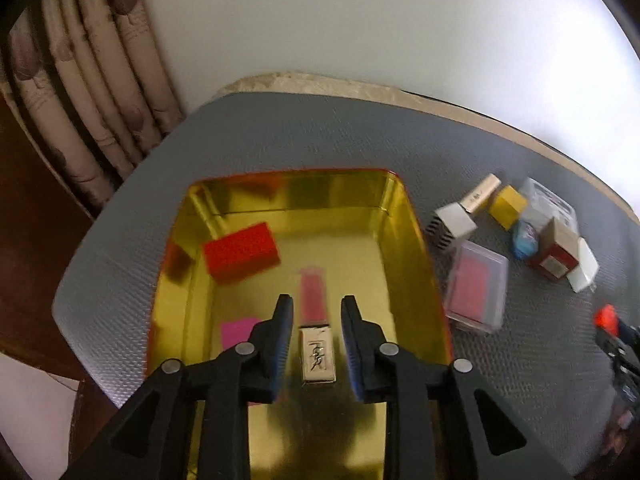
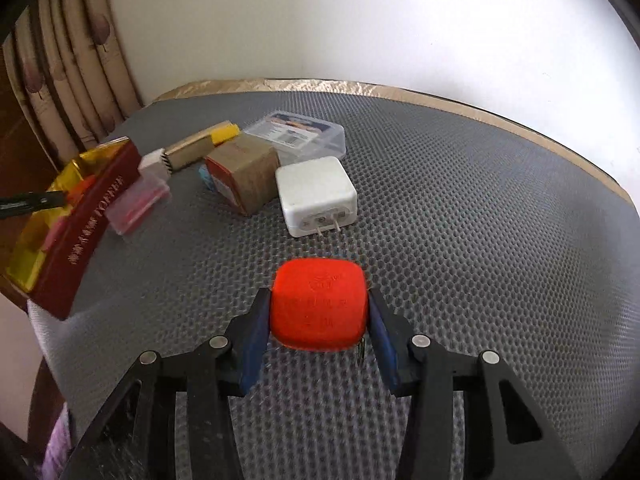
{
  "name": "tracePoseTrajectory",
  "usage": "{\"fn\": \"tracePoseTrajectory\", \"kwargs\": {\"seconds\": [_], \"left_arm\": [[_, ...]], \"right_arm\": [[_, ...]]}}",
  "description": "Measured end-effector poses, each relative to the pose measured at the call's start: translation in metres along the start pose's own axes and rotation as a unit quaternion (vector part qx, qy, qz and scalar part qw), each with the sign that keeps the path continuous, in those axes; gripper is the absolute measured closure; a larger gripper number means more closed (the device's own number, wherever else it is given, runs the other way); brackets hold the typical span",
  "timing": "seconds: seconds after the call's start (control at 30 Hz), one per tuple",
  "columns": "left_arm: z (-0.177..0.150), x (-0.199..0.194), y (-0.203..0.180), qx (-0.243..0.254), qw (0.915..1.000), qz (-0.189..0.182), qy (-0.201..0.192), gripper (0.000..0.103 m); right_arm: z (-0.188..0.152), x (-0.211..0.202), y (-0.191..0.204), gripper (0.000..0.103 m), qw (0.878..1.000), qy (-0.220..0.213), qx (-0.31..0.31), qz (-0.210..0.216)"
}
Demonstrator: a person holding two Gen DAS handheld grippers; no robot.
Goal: Organize rigid objects
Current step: 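Place the lipstick in the tin with left tool while right tool grasps red square case, then lower the red square case into the tin and open the right tool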
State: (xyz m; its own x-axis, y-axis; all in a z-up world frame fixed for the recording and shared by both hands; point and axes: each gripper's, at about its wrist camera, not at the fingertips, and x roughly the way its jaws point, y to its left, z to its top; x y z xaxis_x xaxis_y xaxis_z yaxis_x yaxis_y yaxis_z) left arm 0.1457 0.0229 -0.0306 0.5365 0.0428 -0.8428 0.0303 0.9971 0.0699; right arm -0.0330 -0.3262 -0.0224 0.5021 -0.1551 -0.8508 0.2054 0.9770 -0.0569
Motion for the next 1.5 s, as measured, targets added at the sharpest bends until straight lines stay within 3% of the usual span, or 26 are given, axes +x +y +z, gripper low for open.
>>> {"fn": "tracePoseTrajectory", "kwargs": {"seconds": [0.13, 0.27, 0.43, 0.67, 0.93, 1.17, 1.23, 1.4, 1.47, 1.5], "left_arm": [[-0.013, -0.031, 0.016, -0.027, 0.9990, 0.009, -0.034, 0.076], [-0.040, -0.071, 0.036, -0.064, 0.9950, 0.019, -0.074, 0.056], [-0.075, -0.099, 0.053, -0.076, 0.9911, 0.047, -0.099, 0.055], [-0.091, -0.104, 0.063, -0.076, 0.9876, 0.074, -0.116, 0.055], [-0.093, -0.088, 0.075, -0.097, 0.9906, 0.049, -0.083, 0.055], [-0.092, -0.084, 0.078, -0.099, 0.9906, 0.048, -0.081, 0.055], [-0.092, -0.082, 0.078, -0.099, 0.9912, 0.046, -0.075, 0.055], [-0.094, -0.082, 0.076, -0.097, 0.9916, 0.048, -0.071, 0.055], [-0.096, -0.084, 0.073, -0.091, 0.9916, 0.050, -0.077, 0.055], [-0.096, -0.086, 0.072, -0.086, 0.9920, 0.048, -0.080, 0.055]], "right_arm": [[0.008, -0.027, 0.011, 0.059, 0.999, -0.021, -0.007, 0.023], [0.036, -0.050, 0.047, 0.059, 0.996, -0.045, -0.031, 0.069], [0.076, -0.049, 0.112, 0.059, 0.987, -0.043, -0.072, 0.136], [0.128, 0.016, 0.214, 0.059, 0.975, 0.017, -0.102, 0.198], [0.150, 0.091, 0.274, 0.059, 0.974, 0.068, -0.132, 0.169], [0.152, 0.123, 0.282, 0.058, 0.977, 0.088, -0.127, 0.147], [0.154, 0.125, 0.278, 0.057, 0.976, 0.087, -0.114, 0.161], [0.151, 0.087, 0.239, 0.056, 0.974, 0.031, -0.057, 0.217], [0.143, 0.058, 0.206, 0.047, 0.972, -0.012, -0.036, 0.234], [0.133, 0.042, 0.185, 0.035, 0.973, -0.035, -0.031, 0.224]]}}
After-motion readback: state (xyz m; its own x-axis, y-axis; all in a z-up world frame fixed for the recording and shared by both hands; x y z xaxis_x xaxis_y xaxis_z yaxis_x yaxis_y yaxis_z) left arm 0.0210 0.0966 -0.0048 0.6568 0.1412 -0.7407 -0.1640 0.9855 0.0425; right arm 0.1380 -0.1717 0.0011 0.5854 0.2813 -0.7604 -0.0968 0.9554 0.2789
